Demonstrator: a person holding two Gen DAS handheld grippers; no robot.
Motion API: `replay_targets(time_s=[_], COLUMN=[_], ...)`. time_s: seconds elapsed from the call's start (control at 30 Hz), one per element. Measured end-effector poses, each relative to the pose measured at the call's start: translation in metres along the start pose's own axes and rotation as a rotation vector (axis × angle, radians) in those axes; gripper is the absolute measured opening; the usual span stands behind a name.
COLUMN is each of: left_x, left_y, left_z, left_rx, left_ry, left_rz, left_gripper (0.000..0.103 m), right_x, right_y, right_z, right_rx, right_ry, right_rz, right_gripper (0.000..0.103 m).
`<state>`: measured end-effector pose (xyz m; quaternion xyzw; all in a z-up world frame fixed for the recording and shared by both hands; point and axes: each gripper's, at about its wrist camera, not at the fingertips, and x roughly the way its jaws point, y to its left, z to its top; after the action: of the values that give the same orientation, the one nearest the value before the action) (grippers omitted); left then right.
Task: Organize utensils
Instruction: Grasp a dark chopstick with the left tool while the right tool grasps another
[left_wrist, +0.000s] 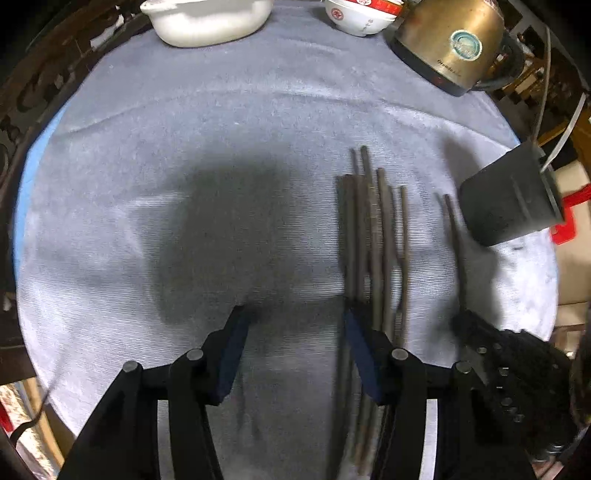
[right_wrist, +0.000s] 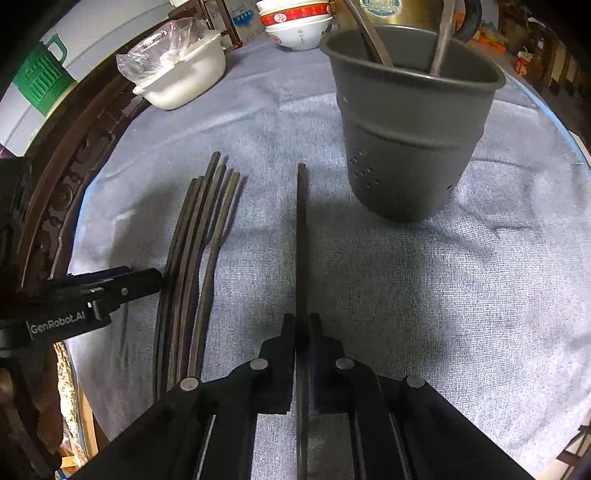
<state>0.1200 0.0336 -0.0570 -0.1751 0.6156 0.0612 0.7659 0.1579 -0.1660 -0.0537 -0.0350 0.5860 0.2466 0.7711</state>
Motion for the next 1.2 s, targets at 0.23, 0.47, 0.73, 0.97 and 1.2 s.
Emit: replay_targets(time_s=[0.23, 0.47, 0.73, 0.97, 1.2], left_x=[0.001, -0.001, 0.001, 0.002, 0.000], left_y=[-0.011, -0.006, -0.013, -0.015, -0.003], left_z=[-0.001, -0.003, 0.006, 0.005, 0.001], left_rx=[0.035, 0.034, 0.054, 0.175, 0.176], left_ry=[-0.006, 0.012, 0.055, 0.126, 0.192], left_rz=[0.032, 0.064, 0.050, 0.055, 0.054], left_gripper=[0.056, 0.045, 0.018, 0.006, 0.007], right_x=[0.002, 0.003, 0.005, 0.009, 0.010], right_y=[0.000, 0.002, 0.003, 0.008, 0.017], right_z=[0.001, 0.001, 0.004, 0.009, 0.007], right_rx=[0.000, -0.002, -0.008, -0.050, -0.112], right_ry=[0.001, 0.002, 0.017, 0.079, 0.162], right_rz=[-0.003, -0.004, -0.007, -0.026, -0.067], right_gripper=[0.008, 0.008, 0.008, 0.008, 0.010])
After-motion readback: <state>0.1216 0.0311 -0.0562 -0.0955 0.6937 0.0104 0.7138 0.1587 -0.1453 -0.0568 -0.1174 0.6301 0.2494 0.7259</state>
